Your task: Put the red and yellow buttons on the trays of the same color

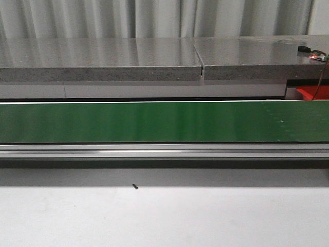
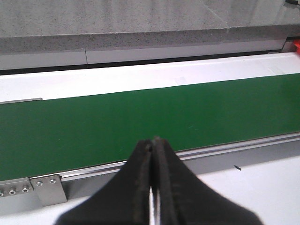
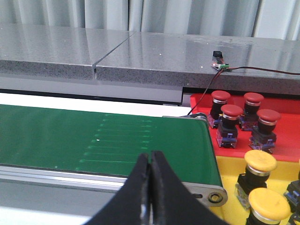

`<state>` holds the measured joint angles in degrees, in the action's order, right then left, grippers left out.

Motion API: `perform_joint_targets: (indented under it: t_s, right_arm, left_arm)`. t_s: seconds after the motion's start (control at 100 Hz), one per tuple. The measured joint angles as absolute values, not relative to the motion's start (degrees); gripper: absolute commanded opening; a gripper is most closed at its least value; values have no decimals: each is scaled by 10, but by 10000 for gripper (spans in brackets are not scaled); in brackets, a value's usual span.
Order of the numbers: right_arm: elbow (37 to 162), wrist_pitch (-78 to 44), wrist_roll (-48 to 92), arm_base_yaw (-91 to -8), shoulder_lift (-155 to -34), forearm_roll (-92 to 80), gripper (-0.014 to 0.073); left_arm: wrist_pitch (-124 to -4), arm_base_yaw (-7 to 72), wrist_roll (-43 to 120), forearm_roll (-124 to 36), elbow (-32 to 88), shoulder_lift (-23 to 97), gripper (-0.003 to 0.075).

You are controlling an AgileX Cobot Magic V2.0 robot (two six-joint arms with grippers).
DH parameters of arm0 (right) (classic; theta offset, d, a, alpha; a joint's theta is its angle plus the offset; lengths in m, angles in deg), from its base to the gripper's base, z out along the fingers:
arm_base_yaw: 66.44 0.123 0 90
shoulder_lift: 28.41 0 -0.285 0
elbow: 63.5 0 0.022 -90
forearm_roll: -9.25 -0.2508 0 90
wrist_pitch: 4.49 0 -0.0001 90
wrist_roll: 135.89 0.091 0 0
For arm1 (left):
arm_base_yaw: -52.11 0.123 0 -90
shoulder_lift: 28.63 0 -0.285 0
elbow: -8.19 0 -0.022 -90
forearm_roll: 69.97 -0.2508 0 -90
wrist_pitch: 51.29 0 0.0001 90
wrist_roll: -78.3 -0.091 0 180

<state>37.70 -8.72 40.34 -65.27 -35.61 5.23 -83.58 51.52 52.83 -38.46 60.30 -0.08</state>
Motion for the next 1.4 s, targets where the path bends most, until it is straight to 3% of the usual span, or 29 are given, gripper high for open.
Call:
perform_joint_targets:
  t_s: [0.53, 0.85, 1.4]
  right_arm:
    - [377, -87, 403, -653, -356, 52, -68]
    - [377, -87, 404, -653, -356, 52, -68]
    - [377, -87, 404, -653, -356, 52, -68]
  left_arm:
    - [-835, 515, 528, -385, 603, -1, -20]
    - [-753, 515, 528, -396, 619, -6, -20]
    - [-697, 510, 815, -717, 791, -206, -20]
